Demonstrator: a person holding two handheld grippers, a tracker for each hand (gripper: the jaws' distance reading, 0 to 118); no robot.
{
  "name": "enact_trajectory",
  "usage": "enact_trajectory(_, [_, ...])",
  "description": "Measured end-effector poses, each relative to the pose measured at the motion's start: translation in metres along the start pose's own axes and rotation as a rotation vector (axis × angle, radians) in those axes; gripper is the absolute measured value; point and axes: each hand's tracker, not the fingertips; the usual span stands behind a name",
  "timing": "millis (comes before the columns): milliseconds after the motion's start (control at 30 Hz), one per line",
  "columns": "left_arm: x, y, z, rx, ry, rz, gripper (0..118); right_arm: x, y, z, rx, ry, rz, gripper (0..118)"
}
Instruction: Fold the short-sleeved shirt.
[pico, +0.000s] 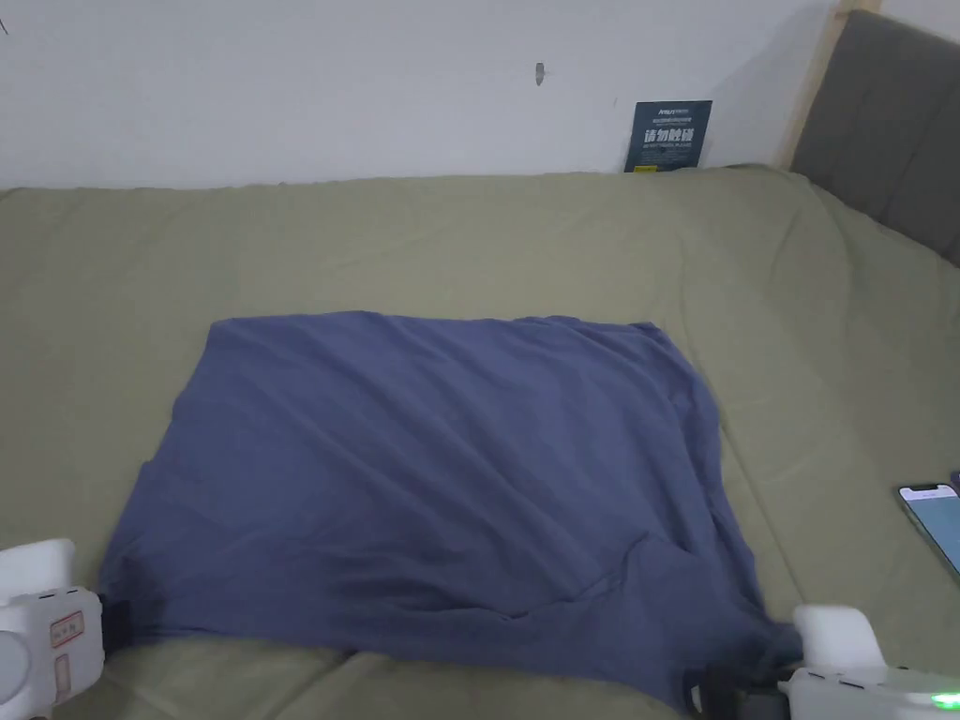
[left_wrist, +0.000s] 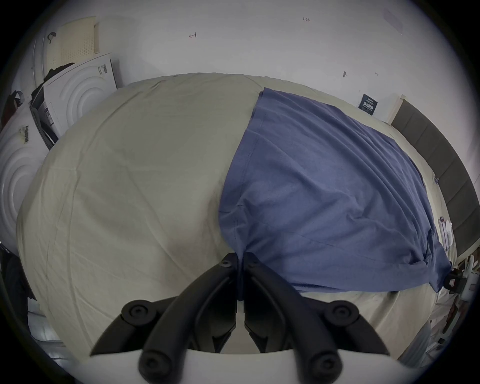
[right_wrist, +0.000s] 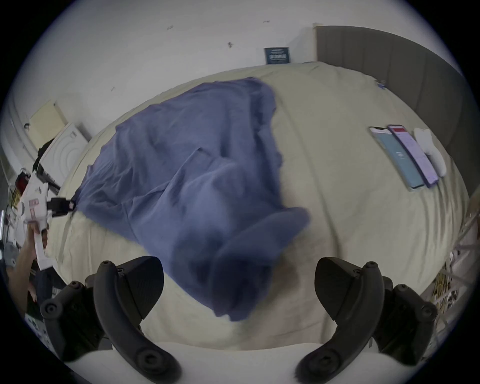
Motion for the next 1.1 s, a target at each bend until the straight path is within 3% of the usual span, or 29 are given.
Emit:
enact_trajectory(67, [0.0,0.0,-0.001,-0.003,0.0,-0.005,0,-0.004,0.002,-0.013,-0.023,-0.02,0.01,96])
enact_trajectory(100, [0.0,0.0,-0.001,-0.005,-0.001,-0.004,0,-0.004,0.001,-0.014,-0.024,-0.123,0.043,90])
enact_trajectory(133, [0.0,0.0,-0.001,-0.006,-0.002,0.0,0,-0.002,0.003,-0.01,-0.018,-0.046,0.023,81])
enact_trajectory(167, [0.0,0.001,0.0,-0.004,-0.002,0.002,0,-0.002,0.003,0.0,0.022,-0.062,0.016,57])
enact_trajectory(200, [0.0,0.0,0.0,-0.001,-0.003,-0.001,0,0.001,0.003,0.009,0.063,-0.08,0.023,6])
enact_trajectory(267, [0.0,0.0,0.0,-0.002,-0.003,-0.004,0,0.011,0.005,0.021,0.057,0.03,-0.069,6])
enact_trajectory(300, [0.001,0.0,0.002,-0.003,-0.003,-0.008,0,0.013,0.007,0.023,0.017,0.053,-0.076,6])
enact_trajectory(400, [-0.001,0.001,0.008,0.007,-0.013,-0.004,0,0.006,0.013,0.028,0.051,0.004,-0.018,6])
enact_trajectory(767, [-0.002,0.037,0.033,0.079,-0.057,0.025,0,0.006,0.063,0.059,0.106,0.081,-0.072,6])
enact_trajectory(933, [0.006,0.064,0.031,0.097,-0.064,0.023,0,0.008,0.102,0.054,0.113,0.08,-0.063,6])
enact_trajectory(1100, [0.017,0.096,0.014,0.103,-0.073,0.033,0,0.018,0.142,0.034,0.11,0.087,-0.107,6])
